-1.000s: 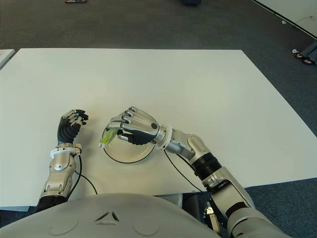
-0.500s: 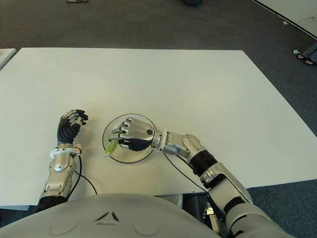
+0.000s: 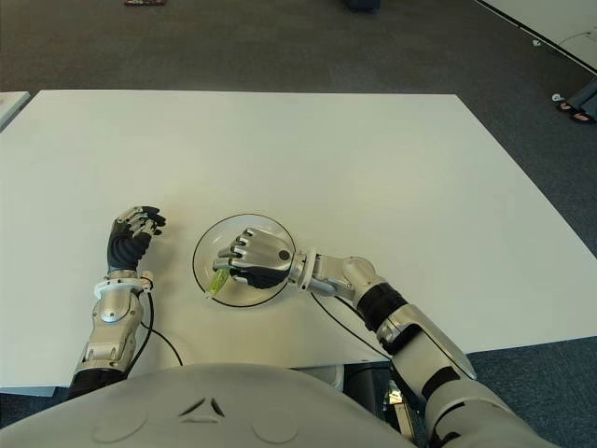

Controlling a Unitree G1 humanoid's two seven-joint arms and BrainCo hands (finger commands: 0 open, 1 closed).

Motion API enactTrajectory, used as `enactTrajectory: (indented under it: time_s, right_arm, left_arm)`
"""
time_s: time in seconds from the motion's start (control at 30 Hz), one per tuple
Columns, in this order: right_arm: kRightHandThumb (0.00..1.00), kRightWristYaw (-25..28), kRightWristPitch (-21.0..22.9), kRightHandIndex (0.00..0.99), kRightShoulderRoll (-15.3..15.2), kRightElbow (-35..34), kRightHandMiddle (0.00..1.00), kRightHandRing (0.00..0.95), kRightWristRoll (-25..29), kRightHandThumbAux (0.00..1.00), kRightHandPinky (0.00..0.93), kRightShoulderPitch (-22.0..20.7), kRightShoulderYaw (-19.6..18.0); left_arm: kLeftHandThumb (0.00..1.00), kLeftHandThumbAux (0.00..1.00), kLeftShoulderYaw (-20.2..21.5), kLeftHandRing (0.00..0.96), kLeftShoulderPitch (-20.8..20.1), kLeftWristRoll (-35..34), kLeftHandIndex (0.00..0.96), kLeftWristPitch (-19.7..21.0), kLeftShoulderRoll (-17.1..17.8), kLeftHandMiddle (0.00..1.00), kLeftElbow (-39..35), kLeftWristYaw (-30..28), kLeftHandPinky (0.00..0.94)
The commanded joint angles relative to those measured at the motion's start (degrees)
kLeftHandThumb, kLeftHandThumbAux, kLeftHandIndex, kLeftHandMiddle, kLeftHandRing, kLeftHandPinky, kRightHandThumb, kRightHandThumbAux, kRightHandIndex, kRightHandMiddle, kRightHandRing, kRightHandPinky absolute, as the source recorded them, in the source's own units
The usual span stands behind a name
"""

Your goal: Put the toothpaste on the table into the plate.

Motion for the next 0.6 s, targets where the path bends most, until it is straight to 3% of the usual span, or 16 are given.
enactTrajectory:
  time_s: [0.03,0.6]
  right_arm:
    - [0.716,-1.34,1.93,0.439,-0.47,2.4,0.869,0.892,-1.89,0.714,0.908,-1.54,1.36]
    - [0.721,-0.98,8.21,0.433,-2.13,2.88,0.854,0.889,-2.87,0.714,0.901,-3.12,2.91]
  left_arm:
    - [0.705,0.722,0.29,0.5,0.02,-0.44,0.427,-0.5,0.3,0.514,1.02,-0.84,0.477]
    - [0.705,0.721,0.31,0.498,-0.29,-0.03,0.427,0.06,0.29,0.513,1.05,-0.18,0.477]
